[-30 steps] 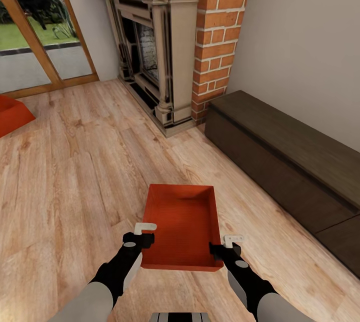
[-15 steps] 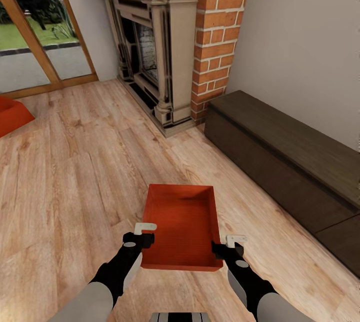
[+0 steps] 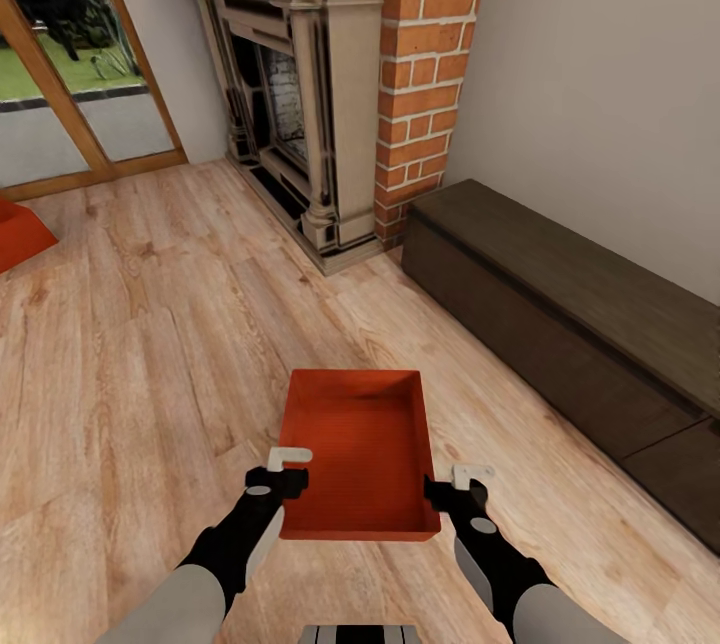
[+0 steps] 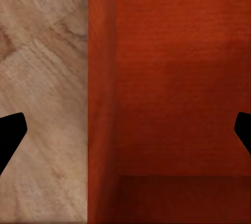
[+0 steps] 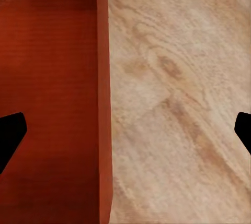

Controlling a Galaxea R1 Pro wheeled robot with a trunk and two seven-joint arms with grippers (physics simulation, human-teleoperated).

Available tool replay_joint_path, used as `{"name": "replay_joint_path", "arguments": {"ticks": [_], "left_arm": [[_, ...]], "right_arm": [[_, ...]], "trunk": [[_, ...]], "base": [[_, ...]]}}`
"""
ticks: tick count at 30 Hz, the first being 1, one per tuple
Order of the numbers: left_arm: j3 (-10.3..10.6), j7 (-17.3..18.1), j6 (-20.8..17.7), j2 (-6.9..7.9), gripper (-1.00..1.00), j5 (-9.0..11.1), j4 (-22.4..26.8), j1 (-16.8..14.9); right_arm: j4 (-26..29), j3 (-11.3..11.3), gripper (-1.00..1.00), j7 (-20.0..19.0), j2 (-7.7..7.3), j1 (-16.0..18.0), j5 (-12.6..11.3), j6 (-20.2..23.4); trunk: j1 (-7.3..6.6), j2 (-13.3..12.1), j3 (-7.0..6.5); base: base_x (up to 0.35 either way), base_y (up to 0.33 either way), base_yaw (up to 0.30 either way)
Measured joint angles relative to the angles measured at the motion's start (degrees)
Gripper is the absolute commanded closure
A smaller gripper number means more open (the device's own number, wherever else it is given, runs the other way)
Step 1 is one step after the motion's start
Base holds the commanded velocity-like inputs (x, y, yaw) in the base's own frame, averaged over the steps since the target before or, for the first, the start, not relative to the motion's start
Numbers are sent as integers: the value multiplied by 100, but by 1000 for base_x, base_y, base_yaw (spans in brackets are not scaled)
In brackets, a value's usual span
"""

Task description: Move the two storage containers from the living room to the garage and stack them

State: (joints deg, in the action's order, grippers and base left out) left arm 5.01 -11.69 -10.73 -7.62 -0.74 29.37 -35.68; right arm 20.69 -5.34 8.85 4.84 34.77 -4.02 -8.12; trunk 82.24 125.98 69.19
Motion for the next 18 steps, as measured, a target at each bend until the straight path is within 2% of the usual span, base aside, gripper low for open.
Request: {"name": "replay_joint_path", "arguments": {"ticks": [4,7,18], "left_arm": [[-5,1,3,25,-100,15,0,0],[-7,2,4,84,-100,24,8,0],[-3,3,4,99,-100,26,14,0]], "right_arm": [[1,-5,-100,-2,13,0,7,-20],[1,-14,-100,-14,105,0,8,-22],[1,-16,-100,-37,145,0,-1,-26]], "trunk": [[0,0,0],[0,0,0],[0,0,0]], "base": [[0,0,0],[0,0,0],[0,0,0]]}}
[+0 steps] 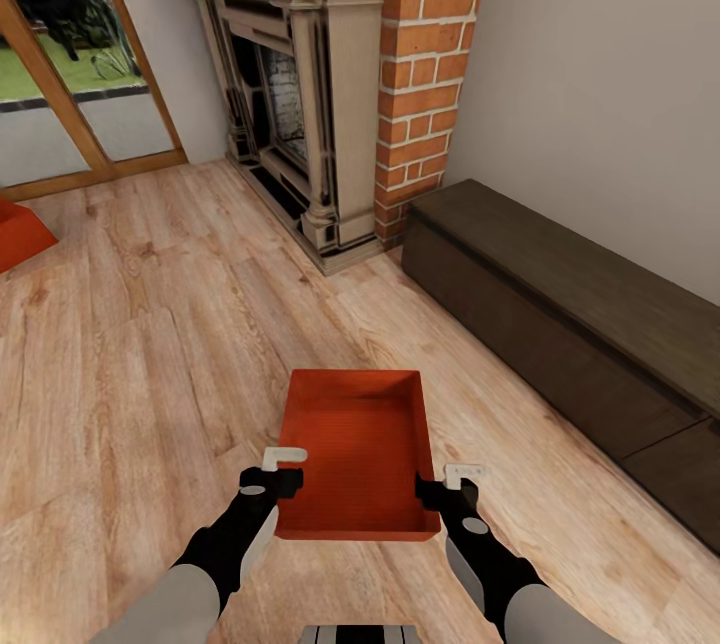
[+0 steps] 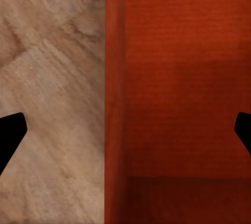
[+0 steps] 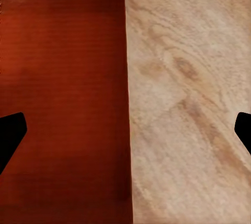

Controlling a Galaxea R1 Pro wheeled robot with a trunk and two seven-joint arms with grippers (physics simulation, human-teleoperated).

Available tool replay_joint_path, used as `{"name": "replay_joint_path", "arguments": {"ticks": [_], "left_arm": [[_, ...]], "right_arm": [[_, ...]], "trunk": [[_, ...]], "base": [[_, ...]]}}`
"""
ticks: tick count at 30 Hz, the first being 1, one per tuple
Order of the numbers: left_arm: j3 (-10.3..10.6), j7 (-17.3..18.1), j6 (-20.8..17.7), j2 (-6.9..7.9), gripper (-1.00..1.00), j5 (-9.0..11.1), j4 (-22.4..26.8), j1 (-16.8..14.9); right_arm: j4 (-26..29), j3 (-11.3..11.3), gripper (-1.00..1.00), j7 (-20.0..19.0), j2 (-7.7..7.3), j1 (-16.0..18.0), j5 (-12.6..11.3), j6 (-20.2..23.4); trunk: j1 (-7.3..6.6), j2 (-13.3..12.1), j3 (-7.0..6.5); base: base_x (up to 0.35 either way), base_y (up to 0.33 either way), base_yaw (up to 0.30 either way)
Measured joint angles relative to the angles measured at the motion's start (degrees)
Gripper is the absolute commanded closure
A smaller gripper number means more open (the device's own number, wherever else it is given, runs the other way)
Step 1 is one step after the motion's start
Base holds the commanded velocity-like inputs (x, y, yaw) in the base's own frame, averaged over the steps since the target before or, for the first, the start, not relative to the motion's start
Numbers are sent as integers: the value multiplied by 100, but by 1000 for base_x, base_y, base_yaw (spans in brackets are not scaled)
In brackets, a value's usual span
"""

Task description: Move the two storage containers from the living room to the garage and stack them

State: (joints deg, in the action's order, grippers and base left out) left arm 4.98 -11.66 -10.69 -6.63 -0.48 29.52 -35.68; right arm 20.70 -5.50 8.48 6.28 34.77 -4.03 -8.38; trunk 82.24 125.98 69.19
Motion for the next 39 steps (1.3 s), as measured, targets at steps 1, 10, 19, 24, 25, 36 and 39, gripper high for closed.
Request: {"name": "replay_joint_path", "arguments": {"ticks": [1,10,19,24,25,36,39], "left_arm": [[1,0,0,0,-100,0,0,0],[-2,-3,0,0,-100,0,0,0],[-1,-9,0,0,-100,0,14,0],[3,-9,0,0,-100,0,17,0],[2,-9,0,0,-100,0,17,0],[-1,-9,0,0,-100,0,17,0],[-2,-9,0,0,-100,0,18,0]], "right_arm": [[0,0,-100,-5,2,0,1,-1],[0,0,-100,-27,3,0,13,-5],[-3,0,-100,-28,-1,0,14,-5],[-3,0,-100,-28,-1,0,20,-7],[-5,0,-100,-28,-1,0,21,-6],[-6,-13,-100,-28,-10,0,24,-5],[-6,-16,-100,-28,-15,0,22,-5]], "trunk": [[0,0,0],[0,0,0],[0,0,0],[0,0,0],[0,0,0],[0,0,0],[0,0,0]], "base": [[0,0,0],[0,9,0],[0,41,0],[0,3,0],[0,0,0],[0,18,0],[0,3,0]]}}
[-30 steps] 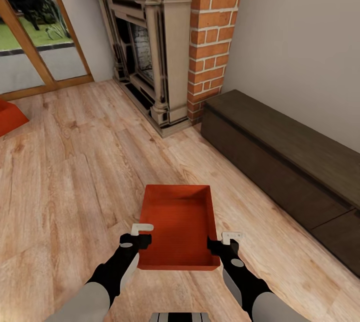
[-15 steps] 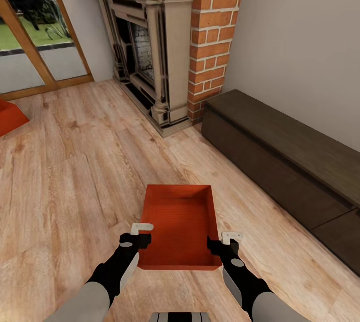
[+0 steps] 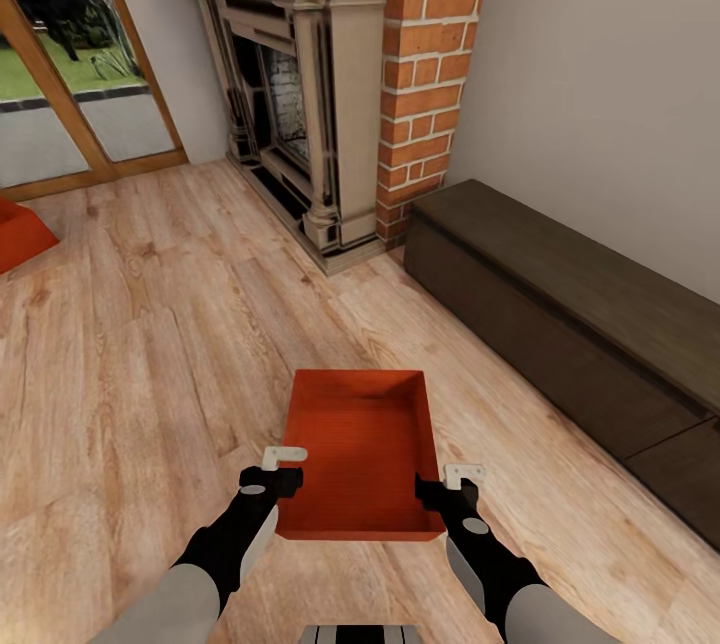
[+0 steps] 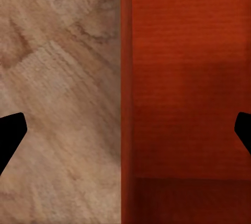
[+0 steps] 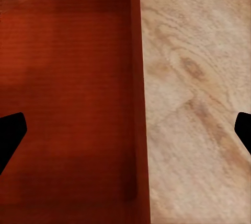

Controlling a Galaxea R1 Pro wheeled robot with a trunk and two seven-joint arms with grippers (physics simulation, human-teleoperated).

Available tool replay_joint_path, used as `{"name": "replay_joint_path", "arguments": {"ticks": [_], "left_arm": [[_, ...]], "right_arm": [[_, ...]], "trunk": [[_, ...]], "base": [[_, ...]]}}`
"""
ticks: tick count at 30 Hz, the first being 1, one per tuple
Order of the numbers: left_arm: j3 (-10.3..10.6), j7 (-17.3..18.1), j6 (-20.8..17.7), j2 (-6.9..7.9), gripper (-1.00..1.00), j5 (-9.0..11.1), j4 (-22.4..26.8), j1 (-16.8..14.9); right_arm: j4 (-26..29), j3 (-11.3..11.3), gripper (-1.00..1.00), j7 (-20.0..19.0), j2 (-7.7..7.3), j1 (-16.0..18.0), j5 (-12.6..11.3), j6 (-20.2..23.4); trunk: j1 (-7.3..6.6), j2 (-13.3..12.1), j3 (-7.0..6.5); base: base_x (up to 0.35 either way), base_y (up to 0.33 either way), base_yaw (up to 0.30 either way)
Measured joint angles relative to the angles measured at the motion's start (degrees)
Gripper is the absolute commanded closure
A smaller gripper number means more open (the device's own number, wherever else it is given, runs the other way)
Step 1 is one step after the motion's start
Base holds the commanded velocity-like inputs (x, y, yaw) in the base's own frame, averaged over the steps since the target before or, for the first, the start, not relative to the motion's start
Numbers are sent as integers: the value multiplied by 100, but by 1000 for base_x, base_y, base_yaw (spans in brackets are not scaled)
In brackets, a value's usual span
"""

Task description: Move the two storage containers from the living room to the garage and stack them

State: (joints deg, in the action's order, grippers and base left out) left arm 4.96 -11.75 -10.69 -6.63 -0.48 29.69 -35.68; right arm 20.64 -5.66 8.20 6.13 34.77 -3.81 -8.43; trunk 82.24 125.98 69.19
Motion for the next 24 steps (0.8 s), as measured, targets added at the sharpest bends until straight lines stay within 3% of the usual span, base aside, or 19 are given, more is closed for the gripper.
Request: {"name": "replay_joint_path", "arguments": {"ticks": [24], "left_arm": [[3,0,0,0,-100,0,0,0]], "right_arm": [[-2,8,-100,0,-3,0,7,-30]], "trunk": [[0,0,0]], "base": [[17,20,0]]}}
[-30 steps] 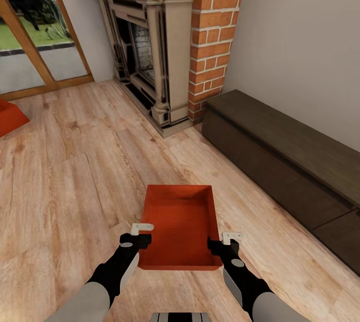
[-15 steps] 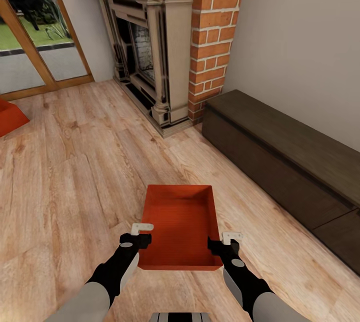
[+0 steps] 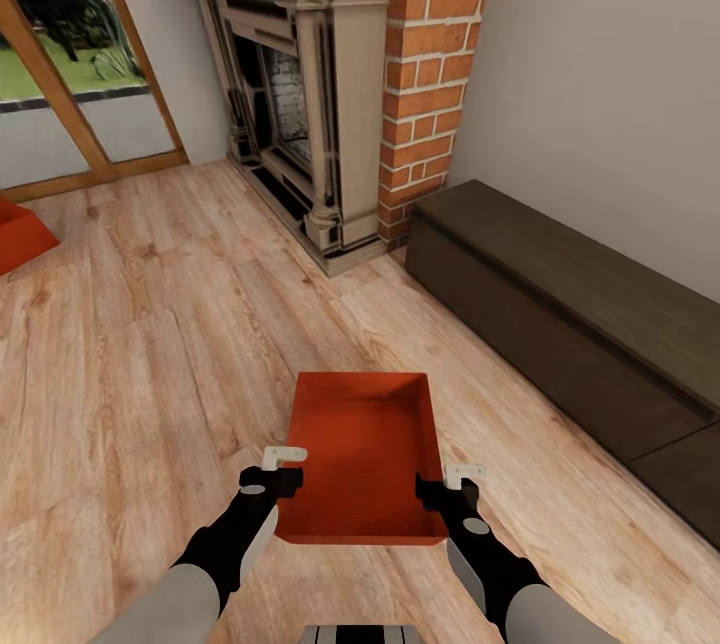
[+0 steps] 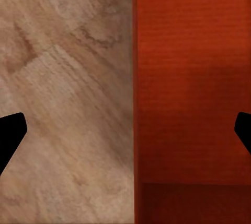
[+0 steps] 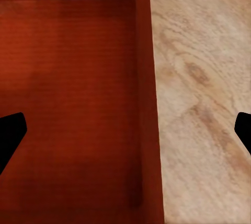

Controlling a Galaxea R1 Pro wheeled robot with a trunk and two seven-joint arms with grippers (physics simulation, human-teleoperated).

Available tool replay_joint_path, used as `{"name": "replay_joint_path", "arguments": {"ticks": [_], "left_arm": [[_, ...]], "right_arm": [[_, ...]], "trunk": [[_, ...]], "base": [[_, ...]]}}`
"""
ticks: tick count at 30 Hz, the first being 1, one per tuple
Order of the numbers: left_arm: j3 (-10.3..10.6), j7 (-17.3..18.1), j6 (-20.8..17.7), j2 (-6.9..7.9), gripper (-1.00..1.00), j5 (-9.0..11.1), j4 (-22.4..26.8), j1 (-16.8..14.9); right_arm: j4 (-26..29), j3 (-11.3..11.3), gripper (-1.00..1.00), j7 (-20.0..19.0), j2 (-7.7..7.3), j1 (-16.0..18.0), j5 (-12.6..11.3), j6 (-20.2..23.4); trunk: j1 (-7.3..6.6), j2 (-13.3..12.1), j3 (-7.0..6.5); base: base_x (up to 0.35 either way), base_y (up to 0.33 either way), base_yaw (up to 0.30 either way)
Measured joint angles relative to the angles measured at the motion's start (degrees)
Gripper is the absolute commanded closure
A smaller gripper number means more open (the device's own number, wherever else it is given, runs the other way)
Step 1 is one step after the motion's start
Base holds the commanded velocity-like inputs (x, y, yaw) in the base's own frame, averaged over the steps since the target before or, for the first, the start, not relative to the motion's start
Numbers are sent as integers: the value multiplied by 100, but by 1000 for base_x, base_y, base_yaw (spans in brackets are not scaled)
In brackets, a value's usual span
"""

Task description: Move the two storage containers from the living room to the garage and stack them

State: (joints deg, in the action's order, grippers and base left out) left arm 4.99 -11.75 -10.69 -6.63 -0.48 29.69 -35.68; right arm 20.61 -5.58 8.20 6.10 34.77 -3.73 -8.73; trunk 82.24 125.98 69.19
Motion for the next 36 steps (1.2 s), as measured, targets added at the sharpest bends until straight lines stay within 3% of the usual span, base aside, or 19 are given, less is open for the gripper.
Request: {"name": "replay_joint_path", "arguments": {"ticks": [21,29,33,36], "left_arm": [[0,0,0,0,-100,0,-7,0],[-5,0,0,0,-100,0,-10,0],[-4,0,0,0,-100,12,-31,0],[-8,4,1,-1,-100,163,-45,0]], "right_arm": [[0,-24,-100,-5,-79,0,16,2],[-77,-357,-100,-26,-59,0,392,-8],[-86,-374,-100,-25,-58,0,393,2],[-87,-372,-100,-18,-49,0,392,-5]], "trunk": [[0,0,0],[0,0,0],[0,0,0],[0,0,0]], "base": [[0,0,0],[0,0,0],[0,0,0],[0,0,0]]}}
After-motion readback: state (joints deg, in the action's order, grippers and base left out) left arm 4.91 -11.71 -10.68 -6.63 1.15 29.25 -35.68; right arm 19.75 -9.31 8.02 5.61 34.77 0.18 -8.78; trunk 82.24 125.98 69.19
